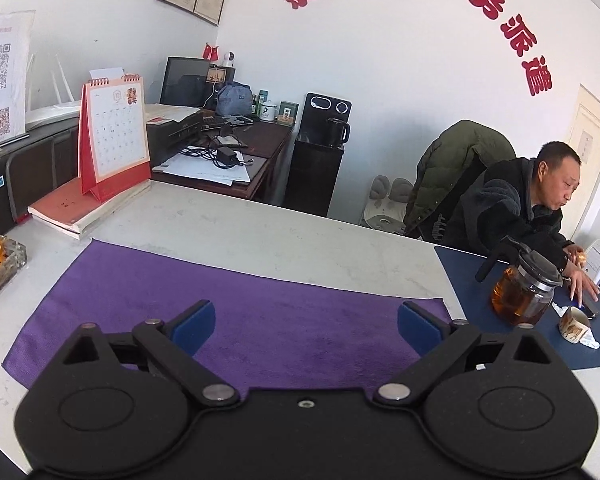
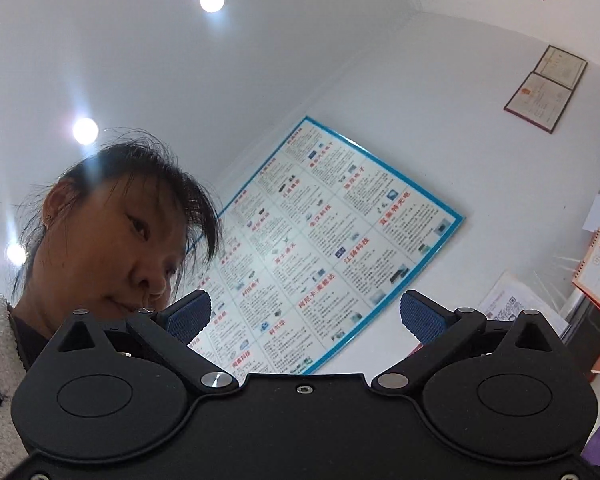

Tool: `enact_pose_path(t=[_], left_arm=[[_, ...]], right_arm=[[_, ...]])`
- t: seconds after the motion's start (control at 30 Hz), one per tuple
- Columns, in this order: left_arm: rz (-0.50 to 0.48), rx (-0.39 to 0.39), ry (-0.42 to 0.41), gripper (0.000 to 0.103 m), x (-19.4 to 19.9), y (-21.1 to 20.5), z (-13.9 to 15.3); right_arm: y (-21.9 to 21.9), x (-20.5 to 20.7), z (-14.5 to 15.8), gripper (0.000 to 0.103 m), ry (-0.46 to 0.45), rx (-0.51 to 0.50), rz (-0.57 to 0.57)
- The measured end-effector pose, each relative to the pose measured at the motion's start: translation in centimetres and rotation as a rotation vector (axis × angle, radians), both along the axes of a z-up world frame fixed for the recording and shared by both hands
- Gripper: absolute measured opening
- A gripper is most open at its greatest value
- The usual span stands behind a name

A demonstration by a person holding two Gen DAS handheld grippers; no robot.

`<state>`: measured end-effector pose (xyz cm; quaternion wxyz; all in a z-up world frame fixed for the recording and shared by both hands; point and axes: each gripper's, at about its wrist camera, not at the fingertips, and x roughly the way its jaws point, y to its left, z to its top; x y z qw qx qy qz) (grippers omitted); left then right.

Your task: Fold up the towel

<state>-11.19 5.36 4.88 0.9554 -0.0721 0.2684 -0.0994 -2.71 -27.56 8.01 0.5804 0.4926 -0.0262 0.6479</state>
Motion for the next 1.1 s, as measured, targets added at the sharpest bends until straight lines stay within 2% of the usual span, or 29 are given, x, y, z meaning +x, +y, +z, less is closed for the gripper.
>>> enact_pose_path(t=[0.1, 0.23, 0.3, 0.33, 0.4, 0.43, 0.5, 0.57, 0.63, 0.77, 0.87, 0.97, 1.1], left_arm=[[0.036, 0.012, -0.013, 0.098, -0.7, 0.5, 0.2], [0.148, -0.009, 0.022, 0.098, -1.8, 2.6, -0.2], [0.231, -0.023, 0.058, 0.098, -2.1, 4.3, -0.4], [0.269, -0.020, 0.070, 0.098, -2.1, 5.0, -0.5], [0.354, 0.014, 0.116, 0.098, -1.8, 6.8, -0.5], [0.382, 0.028, 0.137, 0.098, -1.6, 7.5, -0.6], [0.461, 0.049, 0.202, 0.098, -0.8, 9.6, -1.0], [0.546, 0.037, 0.289, 0.098, 0.2, 12.4, -1.6], [0.593, -0.019, 0.324, 0.098, 0.6, 14.8, -2.3], [0.660, -0.086, 0.364, 0.098, 1.8, 19.2, -3.5], [0.654, -0.092, 0.358, 0.098, 2.8, 21.4, -4.5], [0.661, -0.123, 0.373, 0.098, 4.2, 24.0, -6.5], [0.660, -0.176, 0.410, 0.096, 5.7, 26.5, -9.0]], right_arm=[[0.2, 1.8, -0.1, 0.103, 0.040, 0.063, 0.031], [1.3, 3.1, -0.3, 0.103, 0.055, 0.012, 0.044], [2.5, 4.1, -0.4, 0.103, 0.044, 0.014, 0.115], [3.5, 5.1, -0.5, 0.103, 0.033, 0.046, 0.177], [4.5, 5.5, -0.6, 0.103, 0.025, 0.052, 0.232], [5.4, 6.1, -0.4, 0.103, 0.022, 0.019, 0.257], [6.9, 6.6, 0.1, 0.103, 0.024, -0.102, 0.219], [8.2, 7.2, 1.0, 0.103, 0.042, -0.286, 0.091], [10.3, 8.2, 1.9, 0.103, 0.097, -0.508, -0.070], [14.4, 9.5, 2.0, 0.103, 0.174, -0.821, -0.251], [18.5, 9.5, 1.5, 0.103, 0.091, -1.012, -0.344], [21.9, 9.4, 0.3, 0.103, 0.023, -1.147, -0.336], [25.1, 9.9, -1.0, 0.103, 0.027, -1.263, -0.299]])
